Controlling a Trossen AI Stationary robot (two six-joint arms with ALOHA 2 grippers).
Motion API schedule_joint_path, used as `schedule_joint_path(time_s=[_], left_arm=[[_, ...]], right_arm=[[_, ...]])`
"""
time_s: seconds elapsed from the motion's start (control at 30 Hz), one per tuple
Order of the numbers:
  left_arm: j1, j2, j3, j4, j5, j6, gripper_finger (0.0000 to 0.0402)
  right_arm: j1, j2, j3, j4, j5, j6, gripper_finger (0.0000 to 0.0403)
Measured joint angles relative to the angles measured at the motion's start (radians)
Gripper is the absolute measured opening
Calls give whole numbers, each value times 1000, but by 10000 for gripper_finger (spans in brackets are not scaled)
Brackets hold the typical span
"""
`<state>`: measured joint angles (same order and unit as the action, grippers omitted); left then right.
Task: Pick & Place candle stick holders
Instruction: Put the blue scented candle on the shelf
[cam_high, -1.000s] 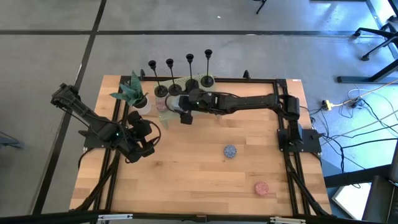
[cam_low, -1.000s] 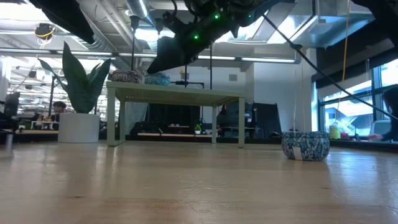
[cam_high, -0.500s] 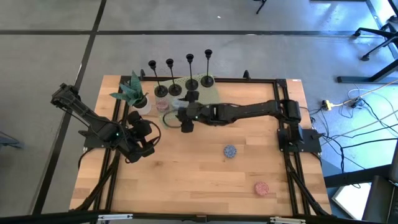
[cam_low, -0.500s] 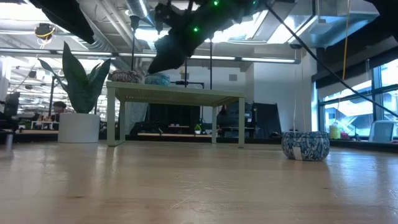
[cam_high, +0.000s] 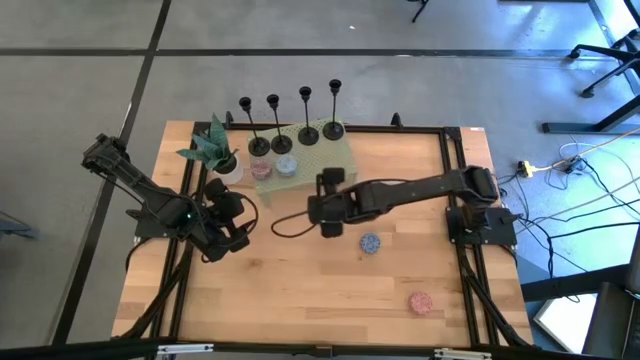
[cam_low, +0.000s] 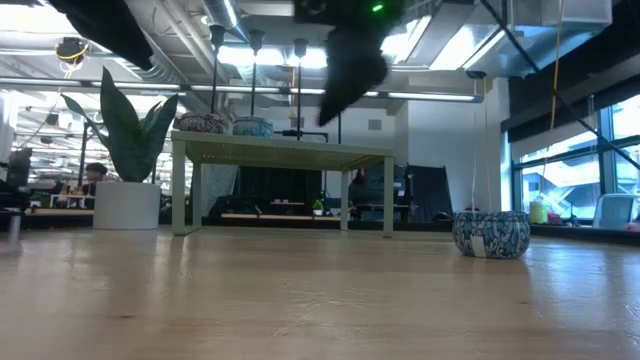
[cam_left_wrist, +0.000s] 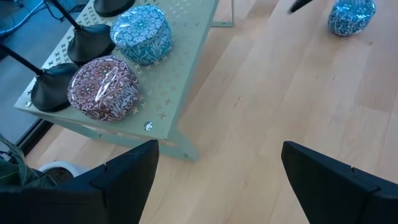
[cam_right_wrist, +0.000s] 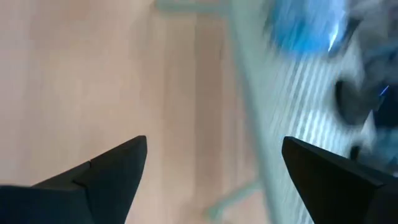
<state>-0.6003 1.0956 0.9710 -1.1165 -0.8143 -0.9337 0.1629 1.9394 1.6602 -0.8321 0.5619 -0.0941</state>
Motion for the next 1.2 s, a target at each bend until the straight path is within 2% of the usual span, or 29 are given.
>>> schedule_joint_path(time_s=[0.1, 0.23, 0.37, 0.47, 0.6, 0.77, 0.93, 1.1, 1.2], left_arm=[[0, 0, 0, 1, -7, 0, 338], [1, 0, 0, 2, -9, -4, 338], [1, 0, 0, 3, -15, -14, 338], [1, 0, 0, 4, -16, -14, 338], [1, 0, 0, 6, -22, -14, 338], [1, 0, 0, 6, -22, -14, 338], [1, 0, 0, 6, -24, -14, 338], [1, 0, 0, 6, -45, -14, 338], [1, 0, 0, 6, -65, -14, 338]], right_arm=[[22, -30, 0, -141, -20, 154, 378], [50, -66, 0, -320, 24, 377, 378], [77, -110, 0, -468, 40, 493, 378], [93, -141, -5, -508, 38, 548, 378], [106, -196, -73, -494, -8, 577, 378], [108, -311, -251, -399, -129, 619, 378], [112, -429, -427, -307, -195, 709, 378], [152, -477, -507, -210, -218, 795, 378], [173, -474, -525, -147, -284, 793, 378]])
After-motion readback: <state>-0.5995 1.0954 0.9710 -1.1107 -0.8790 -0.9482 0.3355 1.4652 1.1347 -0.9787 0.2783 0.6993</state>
